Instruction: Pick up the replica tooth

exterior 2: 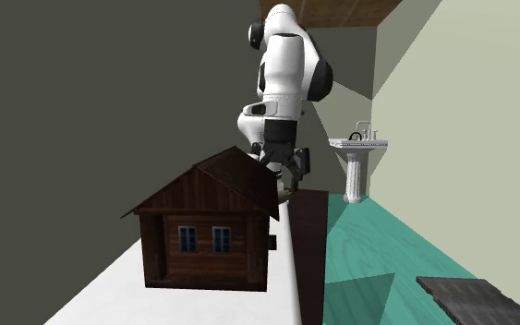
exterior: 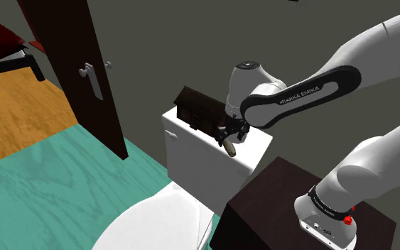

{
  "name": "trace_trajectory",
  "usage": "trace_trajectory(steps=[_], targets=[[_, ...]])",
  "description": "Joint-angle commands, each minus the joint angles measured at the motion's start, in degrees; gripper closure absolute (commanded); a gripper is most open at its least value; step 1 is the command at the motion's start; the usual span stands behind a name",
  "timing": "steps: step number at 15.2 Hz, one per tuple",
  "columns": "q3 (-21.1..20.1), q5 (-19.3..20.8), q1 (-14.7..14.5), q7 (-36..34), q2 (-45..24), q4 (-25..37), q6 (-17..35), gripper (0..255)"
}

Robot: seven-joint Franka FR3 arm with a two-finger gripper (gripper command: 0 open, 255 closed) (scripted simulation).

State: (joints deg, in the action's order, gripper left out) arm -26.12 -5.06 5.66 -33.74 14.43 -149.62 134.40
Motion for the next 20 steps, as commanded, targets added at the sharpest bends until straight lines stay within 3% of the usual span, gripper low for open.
trace_trajectory(steps=[1, 4, 5, 14, 20], targets=[[-0.13, 0.58, 0.41, -0.27, -1.42, -0.80, 2.52, 0], [-0.42, 1.12, 0.65, -0.74, -2.57, -1.20, 4.00, 0], [-0.48, 1.10, 0.60, -0.83, -2.55, -1.19, 3.96, 255], [-0.42, 1.12, 0.65, -0.74, -2.57, -1.20, 4.00, 255], [0.54, -0.62, -0.05, 0.85, 1.58, 0.51, -1.63, 255]])
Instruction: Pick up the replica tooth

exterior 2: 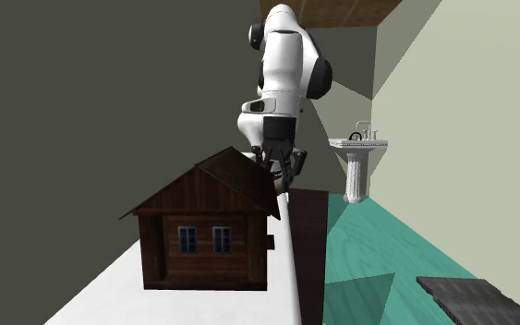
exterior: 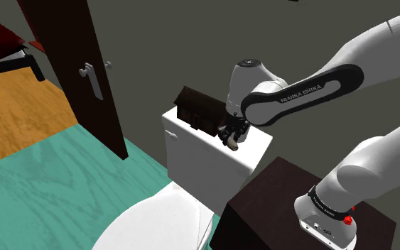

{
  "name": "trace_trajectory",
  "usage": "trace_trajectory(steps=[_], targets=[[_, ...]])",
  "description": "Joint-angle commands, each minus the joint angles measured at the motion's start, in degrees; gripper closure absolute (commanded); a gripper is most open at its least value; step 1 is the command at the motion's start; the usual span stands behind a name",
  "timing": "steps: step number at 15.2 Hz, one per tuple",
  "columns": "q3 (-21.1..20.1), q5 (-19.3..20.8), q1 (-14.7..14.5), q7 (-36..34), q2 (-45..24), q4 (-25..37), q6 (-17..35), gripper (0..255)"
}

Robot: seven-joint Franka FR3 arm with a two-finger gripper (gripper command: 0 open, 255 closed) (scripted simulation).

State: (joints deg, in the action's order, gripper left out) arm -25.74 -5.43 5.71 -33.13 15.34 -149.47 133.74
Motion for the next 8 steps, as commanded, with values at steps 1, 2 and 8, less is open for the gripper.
trace_trajectory(steps=[1, 2, 8], targets=[[0.33, -0.45, -0.20, 0.45, 1.29, 0.68, -1.89, 255], [0.50, -0.63, -0.29, 0.65, 1.90, 1.03, -2.81, 255], [1.46, -1.40, -0.69, 1.60, 5.13, 3.37, -8.26, 255]])
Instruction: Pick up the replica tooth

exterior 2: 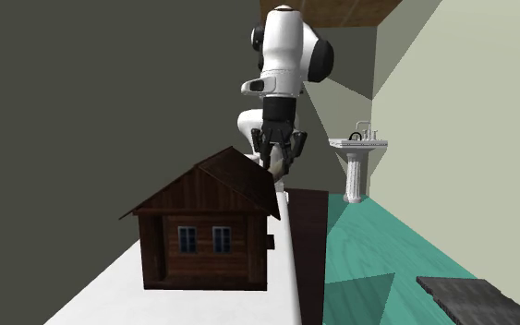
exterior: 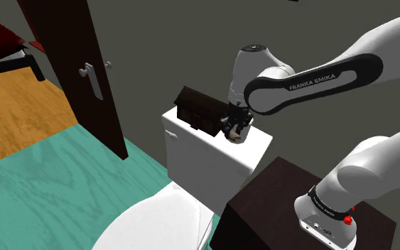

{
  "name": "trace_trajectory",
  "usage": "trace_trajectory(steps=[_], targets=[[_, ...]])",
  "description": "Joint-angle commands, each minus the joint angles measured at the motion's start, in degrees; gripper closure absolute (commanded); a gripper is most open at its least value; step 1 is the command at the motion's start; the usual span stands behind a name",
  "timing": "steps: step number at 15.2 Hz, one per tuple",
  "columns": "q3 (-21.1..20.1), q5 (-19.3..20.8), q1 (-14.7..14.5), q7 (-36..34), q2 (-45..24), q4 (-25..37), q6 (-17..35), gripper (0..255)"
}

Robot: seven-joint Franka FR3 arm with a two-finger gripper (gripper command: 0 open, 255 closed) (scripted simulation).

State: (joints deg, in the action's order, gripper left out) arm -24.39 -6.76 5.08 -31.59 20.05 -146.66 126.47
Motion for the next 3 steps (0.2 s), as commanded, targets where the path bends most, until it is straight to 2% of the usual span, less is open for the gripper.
trace_trajectory(steps=[1, 3], targets=[[0.26, -0.16, -0.11, 0.18, 0.89, 1.00, -1.89, 255], [0.28, -0.17, -0.12, 0.20, 0.97, 1.06, -2.02, 255]])
